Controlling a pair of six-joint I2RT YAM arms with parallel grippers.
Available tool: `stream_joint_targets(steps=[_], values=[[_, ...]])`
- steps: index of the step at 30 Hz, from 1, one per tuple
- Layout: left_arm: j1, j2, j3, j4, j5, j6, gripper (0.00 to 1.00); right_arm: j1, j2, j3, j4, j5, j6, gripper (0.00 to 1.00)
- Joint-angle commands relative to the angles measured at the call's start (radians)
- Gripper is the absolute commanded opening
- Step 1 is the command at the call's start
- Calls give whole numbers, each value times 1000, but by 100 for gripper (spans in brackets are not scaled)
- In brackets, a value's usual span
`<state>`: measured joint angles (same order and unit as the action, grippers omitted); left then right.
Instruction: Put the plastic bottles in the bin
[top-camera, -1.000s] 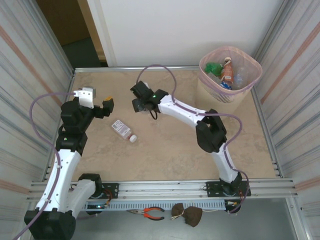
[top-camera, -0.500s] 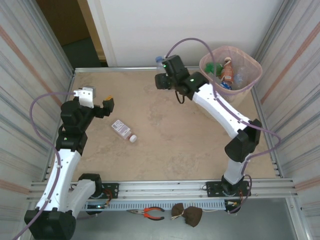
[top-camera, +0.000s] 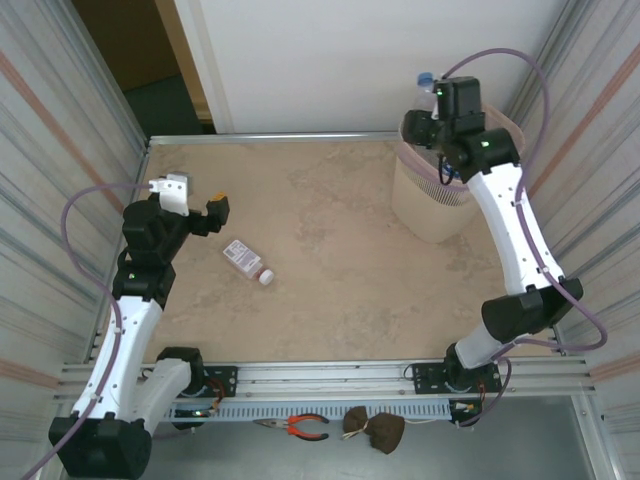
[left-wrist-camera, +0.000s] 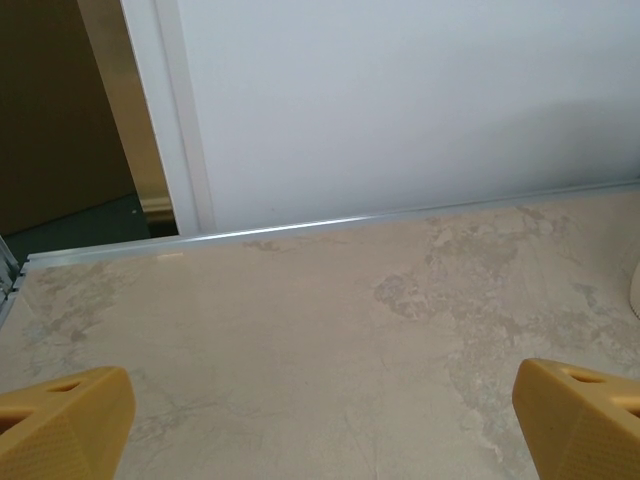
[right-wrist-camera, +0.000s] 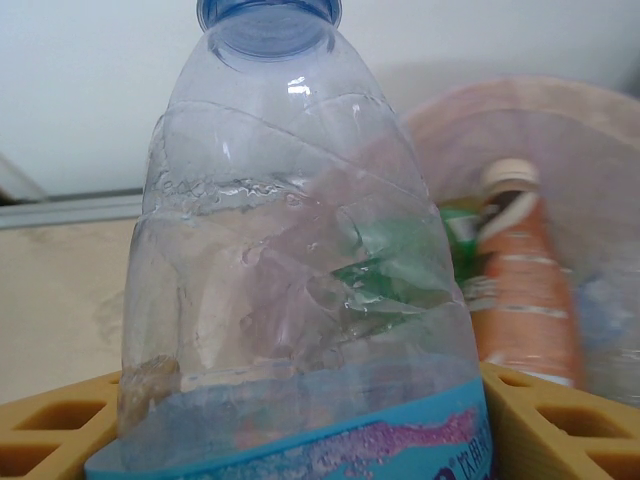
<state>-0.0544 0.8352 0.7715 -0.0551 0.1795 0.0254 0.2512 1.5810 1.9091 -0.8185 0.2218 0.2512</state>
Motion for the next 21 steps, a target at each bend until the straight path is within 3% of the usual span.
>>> stream_joint_targets(steps=[1, 5, 10, 21], values=[[7, 1, -3, 28, 16, 5, 98, -89, -8, 25, -58, -48, -53, 71], [9, 4, -3, 28, 19, 7, 98, -215, 29, 32, -91, -115, -60, 71], [9, 13, -9, 42, 35, -12, 98, -304, 108, 78, -155, -165, -98, 72], [17, 34, -3, 43, 53, -19, 97, -377, 274, 205, -242, -243, -145, 74]])
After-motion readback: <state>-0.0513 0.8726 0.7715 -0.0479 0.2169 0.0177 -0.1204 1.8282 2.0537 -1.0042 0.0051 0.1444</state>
